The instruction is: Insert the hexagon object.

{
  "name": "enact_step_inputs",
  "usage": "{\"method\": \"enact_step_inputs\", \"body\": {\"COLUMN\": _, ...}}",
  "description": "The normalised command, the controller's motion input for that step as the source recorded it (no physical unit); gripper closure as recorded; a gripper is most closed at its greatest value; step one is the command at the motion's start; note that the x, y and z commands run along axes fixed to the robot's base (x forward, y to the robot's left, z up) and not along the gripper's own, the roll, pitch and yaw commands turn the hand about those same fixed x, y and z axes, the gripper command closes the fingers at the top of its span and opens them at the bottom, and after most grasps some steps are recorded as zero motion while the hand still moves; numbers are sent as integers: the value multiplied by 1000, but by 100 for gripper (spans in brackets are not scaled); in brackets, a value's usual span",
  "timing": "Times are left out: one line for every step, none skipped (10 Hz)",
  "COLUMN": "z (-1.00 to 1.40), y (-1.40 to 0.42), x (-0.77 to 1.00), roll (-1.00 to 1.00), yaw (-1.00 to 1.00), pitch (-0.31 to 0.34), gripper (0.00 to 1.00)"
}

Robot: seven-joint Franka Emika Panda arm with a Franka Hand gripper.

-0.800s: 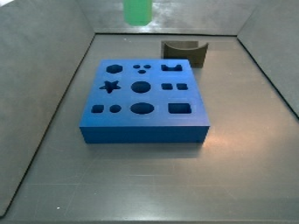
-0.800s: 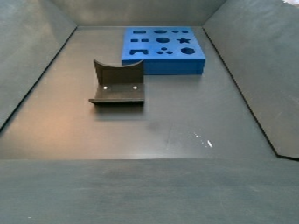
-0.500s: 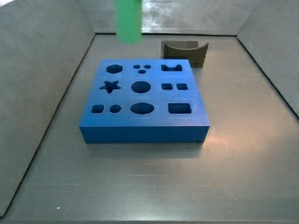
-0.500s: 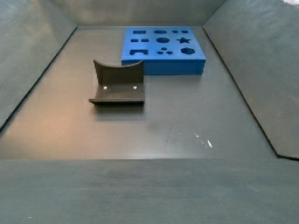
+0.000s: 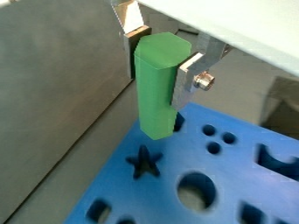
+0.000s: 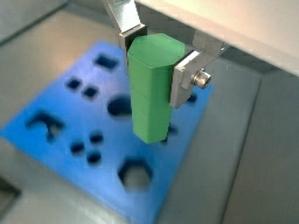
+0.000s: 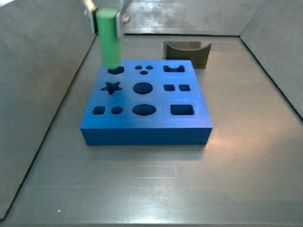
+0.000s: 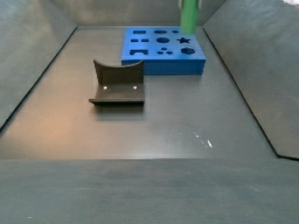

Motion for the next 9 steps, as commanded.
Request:
{"method": "enact_step_inputs", "body": {"z": -674, "y": 566, "x": -377, "roll": -86, "yaw": -300, "pitch": -51, "gripper": 100}}
{"method": "enact_step_inputs", "body": {"z": -434, "y": 357, "x": -174, "roll": -137, "yaw": -471, "pitch": -59, "gripper": 100}}
{"method": "enact_step_inputs", "body": {"z": -117, "y": 180, "x": 63, "roll": -107, "yaw": -200, "pitch": 0, "gripper": 100}}
{"method": "enact_step_inputs", "body": {"z": -106, "y": 91, "x": 69, "roll": -4, "yaw": 0, "pitch": 3, "gripper": 100}}
{"method": "enact_step_inputs", "body": {"z": -194, "y": 91, "x": 226, "roll": -43, "yaw": -46, "pitch": 0, "gripper": 100}}
{"method": "enact_step_inputs", "body": {"z": -243, "y": 120, "x": 263, "roll": -77, "yaw": -211, "pitch": 0, "gripper": 100}}
{"method": "enact_step_inputs", "body": {"z": -263, "y": 91, "x": 237, "roll": -111, "yaw": -400, "pitch": 0, "gripper": 100}}
{"method": "enact_step_inputs", "body": {"z": -271, "y": 0, "x": 243, "roll": -130, "yaw": -577, "pitch": -19, "gripper": 100}}
{"method": "enact_step_inputs", "body": {"z": -249, "y": 0, "x": 277, "roll": -146, "yaw": -577, "pitch": -50, "gripper": 100}}
